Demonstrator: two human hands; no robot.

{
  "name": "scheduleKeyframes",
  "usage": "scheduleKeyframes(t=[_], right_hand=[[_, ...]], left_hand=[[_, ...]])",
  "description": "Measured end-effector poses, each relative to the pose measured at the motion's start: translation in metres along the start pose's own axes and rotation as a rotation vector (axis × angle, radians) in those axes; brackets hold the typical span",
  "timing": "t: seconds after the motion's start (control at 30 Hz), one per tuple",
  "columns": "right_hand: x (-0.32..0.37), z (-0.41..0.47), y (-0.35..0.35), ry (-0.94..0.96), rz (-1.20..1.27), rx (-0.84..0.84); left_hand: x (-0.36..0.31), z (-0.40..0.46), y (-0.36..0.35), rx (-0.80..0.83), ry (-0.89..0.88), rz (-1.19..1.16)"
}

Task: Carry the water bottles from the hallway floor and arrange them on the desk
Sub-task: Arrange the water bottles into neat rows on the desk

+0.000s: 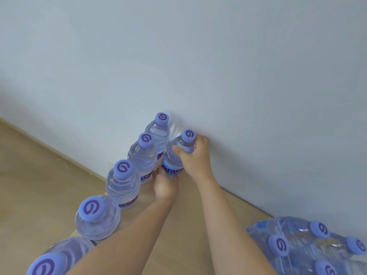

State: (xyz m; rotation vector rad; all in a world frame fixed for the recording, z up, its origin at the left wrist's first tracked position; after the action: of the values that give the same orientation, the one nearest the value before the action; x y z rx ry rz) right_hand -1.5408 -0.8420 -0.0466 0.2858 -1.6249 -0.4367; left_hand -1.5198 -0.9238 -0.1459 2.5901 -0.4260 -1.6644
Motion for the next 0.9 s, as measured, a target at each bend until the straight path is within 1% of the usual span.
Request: scheduleKeyframes(t=[0.03, 0.13, 0.23, 0.33, 0.47, 0.57, 0.67, 0.83, 0.9], right_hand=[[-0.001, 0.000, -0.002, 0.008, 0.004, -0.016], [-0.001, -0.001, -0.005, 0.026, 0.008, -0.083], [0.002, -0.003, -0.008, 0.051, -0.066, -0.119], [0.006, -0.002, -0.005, 0.095, -0.161, -0.103], [0.004, -0.004, 0.001, 0.101, -0.143, -0.081], [-0.002, -0.005, 0.003, 0.100, -0.128, -0.074], [-0.004, -0.004, 0.002, 0.087, -0.124, -0.074], [-0.003, -0.008, -0.003, 0.029, -0.080, -0.086], [-0.001, -0.010, -0.005, 0.017, -0.093, -0.109]], left_hand=[[0.001, 0.001, 0.000, 0.005, -0.020, -0.029], [0.000, 0.003, 0.000, 0.005, -0.032, -0.022], [-0.001, 0.002, 0.000, -0.027, -0.030, -0.044], [-0.002, 0.003, 0.000, -0.041, 0.007, -0.058], [-0.006, 0.008, -0.004, -0.068, 0.052, 0.015], [-0.006, 0.008, -0.005, -0.077, 0.065, 0.017], [-0.006, 0.008, -0.005, -0.061, 0.077, 0.049], [-0.016, 0.004, -0.004, 0.011, 0.158, 0.116], [-0.017, -0.003, -0.005, 0.030, 0.131, 0.084]])
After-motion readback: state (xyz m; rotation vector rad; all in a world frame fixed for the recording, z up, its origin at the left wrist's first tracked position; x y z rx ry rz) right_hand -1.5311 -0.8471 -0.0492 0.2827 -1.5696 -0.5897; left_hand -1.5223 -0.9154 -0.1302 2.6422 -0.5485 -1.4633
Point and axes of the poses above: each hand's wrist, its own z-axis towards the middle knuckle, its own y-axis out of the back of the hand, x = y × z, the point moved 3 cm from there along z, towards the middle knuckle, and after that the axes turned 14 degrees about x, right-handed, at the moved point
